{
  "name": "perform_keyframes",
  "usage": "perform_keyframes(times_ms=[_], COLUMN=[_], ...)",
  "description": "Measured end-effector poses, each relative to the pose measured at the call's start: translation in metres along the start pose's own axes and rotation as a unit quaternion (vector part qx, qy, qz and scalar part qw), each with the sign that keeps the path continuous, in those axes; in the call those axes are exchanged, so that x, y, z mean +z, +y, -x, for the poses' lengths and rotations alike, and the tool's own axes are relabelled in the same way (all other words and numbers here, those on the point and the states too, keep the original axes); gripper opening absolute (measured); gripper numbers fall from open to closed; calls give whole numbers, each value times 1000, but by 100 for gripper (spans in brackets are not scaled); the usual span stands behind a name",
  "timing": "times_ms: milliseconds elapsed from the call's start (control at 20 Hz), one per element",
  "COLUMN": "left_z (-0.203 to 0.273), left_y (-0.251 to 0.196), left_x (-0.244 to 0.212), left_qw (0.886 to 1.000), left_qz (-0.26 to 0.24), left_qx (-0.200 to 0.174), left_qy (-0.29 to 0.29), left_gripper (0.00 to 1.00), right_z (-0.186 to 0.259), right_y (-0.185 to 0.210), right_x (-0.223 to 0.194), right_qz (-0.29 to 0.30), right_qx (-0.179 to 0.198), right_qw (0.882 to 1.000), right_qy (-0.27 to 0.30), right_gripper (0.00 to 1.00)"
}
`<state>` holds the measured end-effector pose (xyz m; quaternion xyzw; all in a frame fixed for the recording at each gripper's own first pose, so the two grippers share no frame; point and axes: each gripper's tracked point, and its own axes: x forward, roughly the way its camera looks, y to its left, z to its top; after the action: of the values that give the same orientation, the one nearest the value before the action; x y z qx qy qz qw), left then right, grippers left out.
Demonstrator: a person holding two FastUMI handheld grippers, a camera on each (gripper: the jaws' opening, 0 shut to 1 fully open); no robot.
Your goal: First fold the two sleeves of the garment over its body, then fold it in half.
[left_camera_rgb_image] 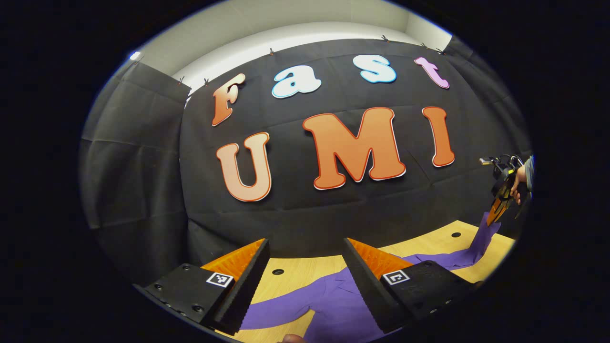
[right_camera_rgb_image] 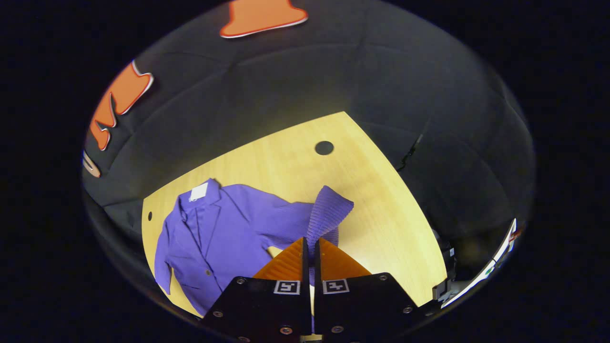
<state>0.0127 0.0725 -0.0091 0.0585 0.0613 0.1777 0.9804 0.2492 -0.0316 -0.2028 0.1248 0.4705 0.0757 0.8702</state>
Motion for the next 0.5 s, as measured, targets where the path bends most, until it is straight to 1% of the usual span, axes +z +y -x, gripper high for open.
perform_keyframes(times_ms=[200, 500], left_z=[-4, -8], left_y=[33, 86], left_x=[-13, -41], left_qw=[1000, 998], left_qz=[6, 11], left_qx=[11, 48], left_qy=[8, 35], left_gripper=[98, 98], right_z=[11, 28], right_y=[51, 148], right_x=[9, 13], right_qz=[36, 82], right_qx=[17, 67], right_qw=[999, 994], right_qy=[-13, -20], right_gripper=[3, 3])
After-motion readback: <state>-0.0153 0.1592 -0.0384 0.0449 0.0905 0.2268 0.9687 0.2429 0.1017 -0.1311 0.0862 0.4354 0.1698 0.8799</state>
